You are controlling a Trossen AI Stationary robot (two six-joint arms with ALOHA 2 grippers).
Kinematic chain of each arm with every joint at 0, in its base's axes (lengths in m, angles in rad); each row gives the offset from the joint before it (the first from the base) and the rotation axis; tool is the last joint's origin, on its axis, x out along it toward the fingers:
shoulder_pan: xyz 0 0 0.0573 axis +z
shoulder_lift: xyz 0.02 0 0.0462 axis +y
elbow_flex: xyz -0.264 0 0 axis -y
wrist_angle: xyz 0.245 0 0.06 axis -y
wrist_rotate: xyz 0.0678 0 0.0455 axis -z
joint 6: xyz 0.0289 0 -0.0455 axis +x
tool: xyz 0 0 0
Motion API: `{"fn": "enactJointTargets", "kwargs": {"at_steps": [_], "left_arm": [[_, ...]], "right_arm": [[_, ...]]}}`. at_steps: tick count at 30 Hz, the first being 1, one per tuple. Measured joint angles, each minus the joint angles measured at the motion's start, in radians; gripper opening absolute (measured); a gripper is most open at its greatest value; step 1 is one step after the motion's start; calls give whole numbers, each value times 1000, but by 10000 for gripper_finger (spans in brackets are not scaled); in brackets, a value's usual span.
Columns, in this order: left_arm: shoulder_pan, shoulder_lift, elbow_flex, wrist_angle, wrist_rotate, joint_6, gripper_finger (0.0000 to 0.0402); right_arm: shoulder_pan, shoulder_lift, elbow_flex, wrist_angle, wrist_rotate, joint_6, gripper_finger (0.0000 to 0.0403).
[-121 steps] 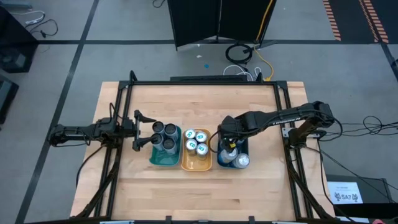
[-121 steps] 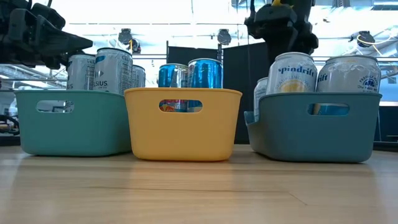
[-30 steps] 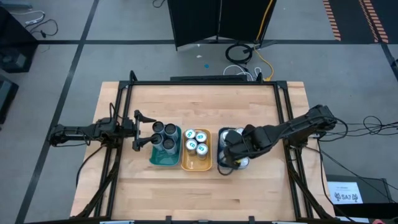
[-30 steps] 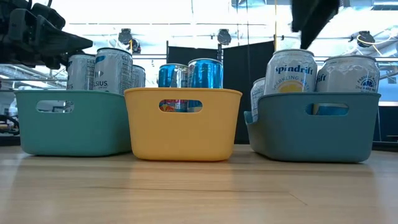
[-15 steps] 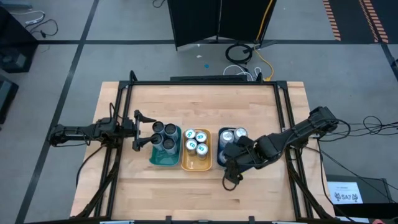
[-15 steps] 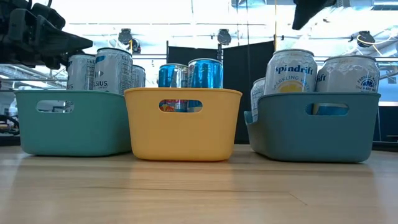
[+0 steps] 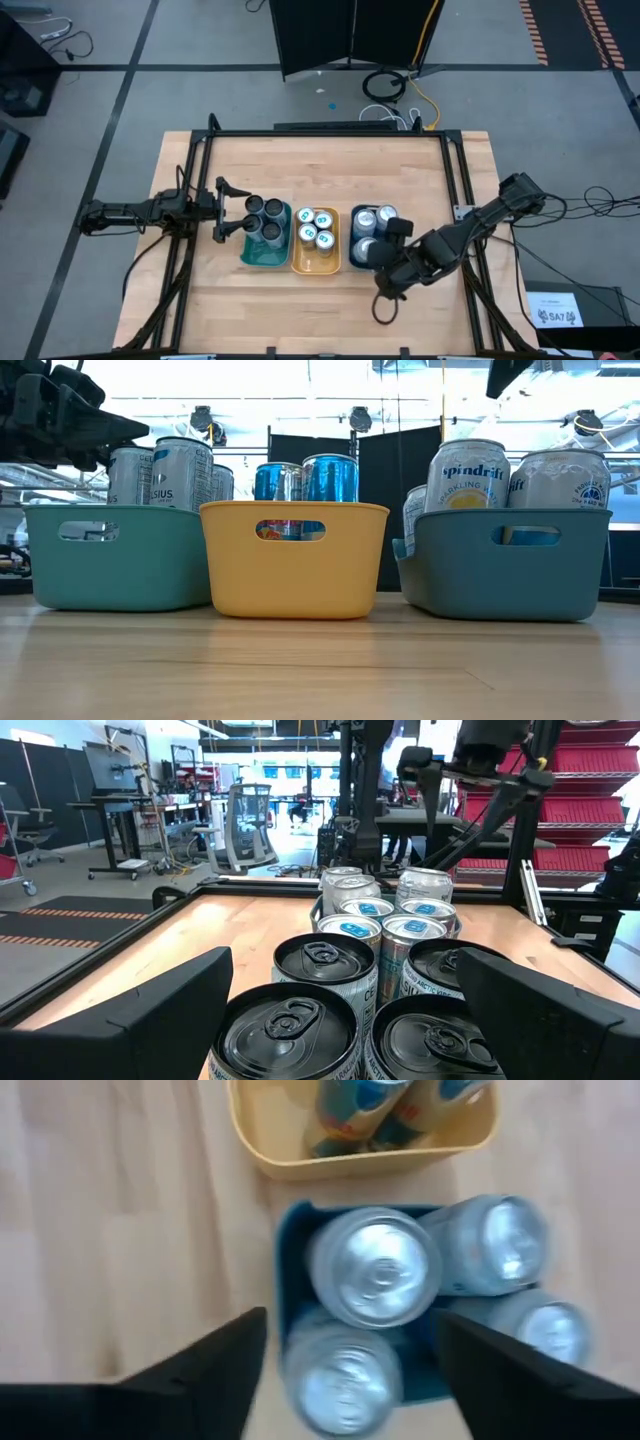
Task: Sort soda cans
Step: Return to Home Position
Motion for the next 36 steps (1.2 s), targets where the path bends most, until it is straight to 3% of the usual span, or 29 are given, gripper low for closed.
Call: {"fn": "enactJointTargets", "kwargs": {"at_steps": [11, 14, 18, 23, 26, 28, 36], "left_arm": [[0, 0, 0, 0, 0, 0, 391], [0, 0, 0, 0, 0, 0, 391], [0, 0, 0, 0, 0, 0, 391], [0, 0, 0, 0, 0, 0, 391], [0, 0, 0, 0, 0, 0, 391], [0, 0, 0, 0, 0, 0, 391], [0, 0, 0, 0, 0, 0, 391]], "right_arm": [[91, -113, -1, -68, 211, -284, 15], [108, -216, -55, -20, 279, -312, 16], [109, -432, -264, 144, 288, -322, 14], [75, -751, -638, 614, 200, -483, 2], [11, -916, -856, 950, 122, -589, 3], [-47, -1010, -975, 1073, 72, -601, 2], [-277, -1276, -1256, 1115, -151, -465, 1]]}}
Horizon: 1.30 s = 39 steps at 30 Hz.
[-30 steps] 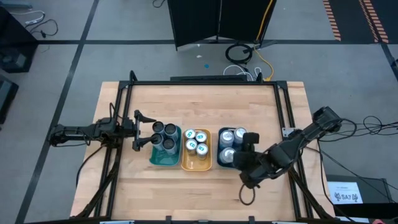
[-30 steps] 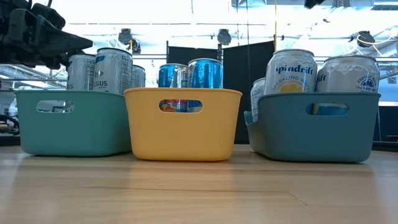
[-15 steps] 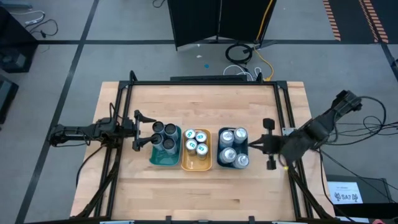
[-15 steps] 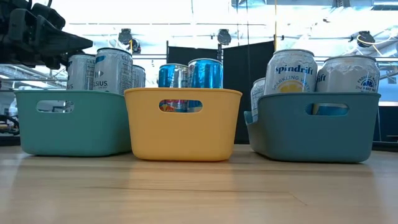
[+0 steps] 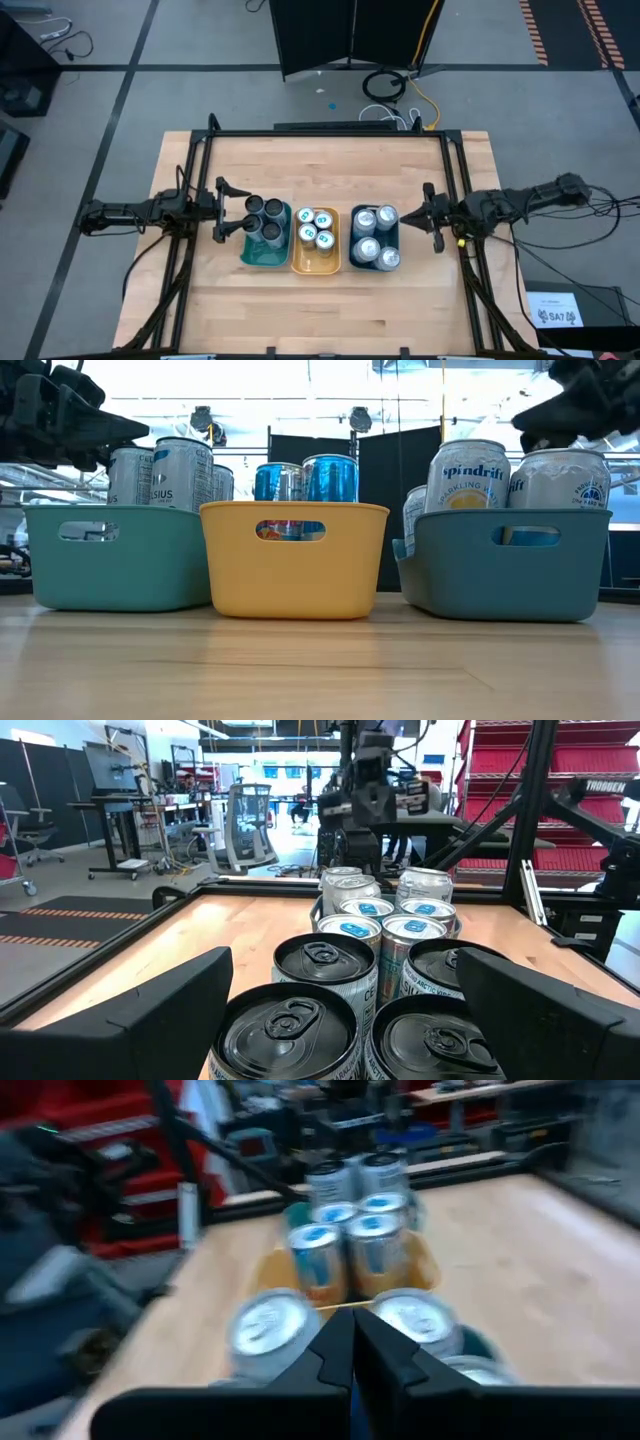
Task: Sort soda cans
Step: Return to Home Position
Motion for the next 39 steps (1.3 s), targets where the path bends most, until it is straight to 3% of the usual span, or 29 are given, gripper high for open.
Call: {"fn": "enactJointTargets", "kwargs": {"at_steps": [4, 13, 20, 39], "left_arm": [[0, 0, 0, 0, 0, 0, 391], [0, 0, 0, 0, 0, 0, 391], [0, 1, 0, 1, 0, 0, 391], [0, 0, 0, 2, -2, 0, 391]], "right_arm": [[-42, -92, -70, 34, -133, 24, 1], [-43, -359, -177, 17, -132, 11, 0], [-43, -356, -240, 39, -119, 34, 0], [-43, -325, -240, 39, -111, 43, 0]]}}
